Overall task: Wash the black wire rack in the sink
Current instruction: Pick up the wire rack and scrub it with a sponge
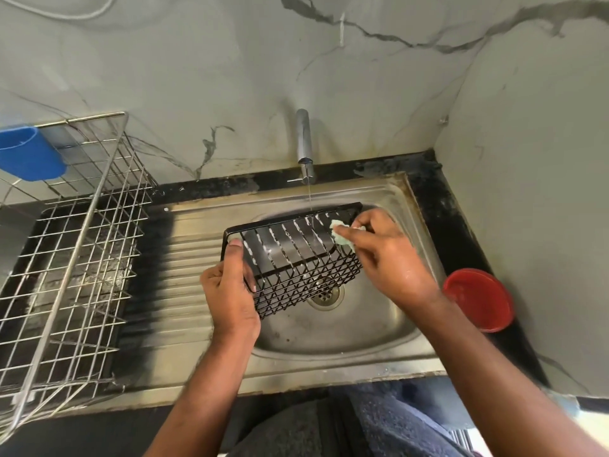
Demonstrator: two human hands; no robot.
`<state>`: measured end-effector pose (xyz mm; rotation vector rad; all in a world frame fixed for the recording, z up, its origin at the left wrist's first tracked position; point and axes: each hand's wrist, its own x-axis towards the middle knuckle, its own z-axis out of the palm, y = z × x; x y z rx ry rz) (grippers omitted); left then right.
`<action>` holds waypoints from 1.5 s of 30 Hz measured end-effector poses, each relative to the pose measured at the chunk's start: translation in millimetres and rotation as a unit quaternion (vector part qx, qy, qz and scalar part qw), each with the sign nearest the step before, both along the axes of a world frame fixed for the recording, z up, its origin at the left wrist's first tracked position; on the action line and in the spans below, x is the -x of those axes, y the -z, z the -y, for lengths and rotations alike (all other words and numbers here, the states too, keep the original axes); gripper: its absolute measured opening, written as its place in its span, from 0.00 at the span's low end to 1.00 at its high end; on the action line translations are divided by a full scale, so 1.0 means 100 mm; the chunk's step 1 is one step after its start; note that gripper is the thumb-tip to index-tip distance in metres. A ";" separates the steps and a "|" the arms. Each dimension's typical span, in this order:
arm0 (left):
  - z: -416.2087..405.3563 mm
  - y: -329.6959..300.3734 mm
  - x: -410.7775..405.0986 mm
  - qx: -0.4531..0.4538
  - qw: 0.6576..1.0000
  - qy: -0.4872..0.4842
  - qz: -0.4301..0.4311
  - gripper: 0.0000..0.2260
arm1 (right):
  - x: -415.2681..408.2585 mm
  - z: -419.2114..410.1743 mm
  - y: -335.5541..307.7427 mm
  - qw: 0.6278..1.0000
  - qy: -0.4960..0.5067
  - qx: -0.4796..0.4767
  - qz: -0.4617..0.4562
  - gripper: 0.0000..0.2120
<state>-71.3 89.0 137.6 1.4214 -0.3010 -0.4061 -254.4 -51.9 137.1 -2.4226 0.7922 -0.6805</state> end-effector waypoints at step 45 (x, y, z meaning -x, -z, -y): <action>0.14 -0.44 0.24 -0.133 0.920 -0.049 -0.364 0.18 | -0.08 0.11 -0.10 0.994 0.078 0.061 0.050 0.15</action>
